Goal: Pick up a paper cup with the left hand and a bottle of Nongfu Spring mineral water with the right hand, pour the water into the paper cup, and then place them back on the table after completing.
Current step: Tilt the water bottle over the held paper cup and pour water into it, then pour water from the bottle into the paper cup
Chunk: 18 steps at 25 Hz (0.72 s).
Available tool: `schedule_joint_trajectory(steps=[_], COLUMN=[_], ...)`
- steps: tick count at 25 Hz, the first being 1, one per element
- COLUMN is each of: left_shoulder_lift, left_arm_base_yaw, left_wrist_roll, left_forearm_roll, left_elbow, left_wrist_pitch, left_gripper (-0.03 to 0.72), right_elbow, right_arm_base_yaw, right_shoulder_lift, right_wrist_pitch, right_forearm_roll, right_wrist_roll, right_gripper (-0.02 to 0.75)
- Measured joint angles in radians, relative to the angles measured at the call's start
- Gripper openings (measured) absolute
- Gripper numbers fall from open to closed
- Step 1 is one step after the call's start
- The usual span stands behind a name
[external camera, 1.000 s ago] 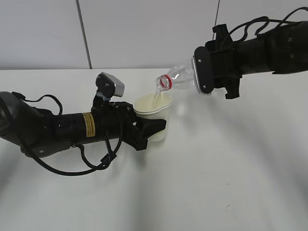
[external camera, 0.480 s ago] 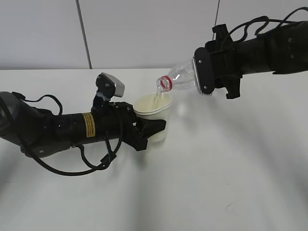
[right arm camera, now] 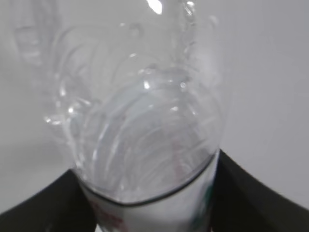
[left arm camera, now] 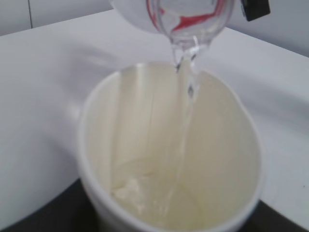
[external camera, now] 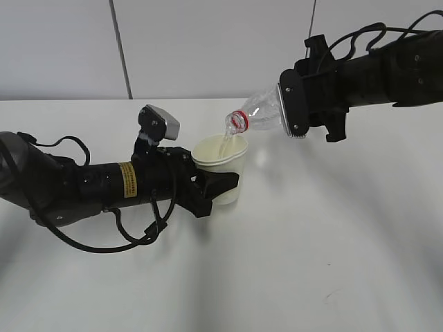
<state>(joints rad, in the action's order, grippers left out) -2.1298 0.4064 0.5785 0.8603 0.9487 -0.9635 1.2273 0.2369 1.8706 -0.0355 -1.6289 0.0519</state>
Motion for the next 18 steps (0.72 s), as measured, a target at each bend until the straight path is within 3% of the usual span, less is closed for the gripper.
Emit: schedule_joint_trajectory(steps=[18], left_shoulder_lift=[0.000], left_arm_base_yaw=[0.000], left_wrist_roll=[0.000], left_forearm_roll=[0.003], left_elbow=[0.000], left_wrist_pitch=[0.000], left_gripper=[0.377], right_elbow=[0.000], right_arm_base_yaw=[0.000], right_shoulder_lift=[0.000], right_wrist_pitch=[0.001], right_forearm_roll=[-0.007], right_wrist_roll=[0.000], right_gripper=[0.437])
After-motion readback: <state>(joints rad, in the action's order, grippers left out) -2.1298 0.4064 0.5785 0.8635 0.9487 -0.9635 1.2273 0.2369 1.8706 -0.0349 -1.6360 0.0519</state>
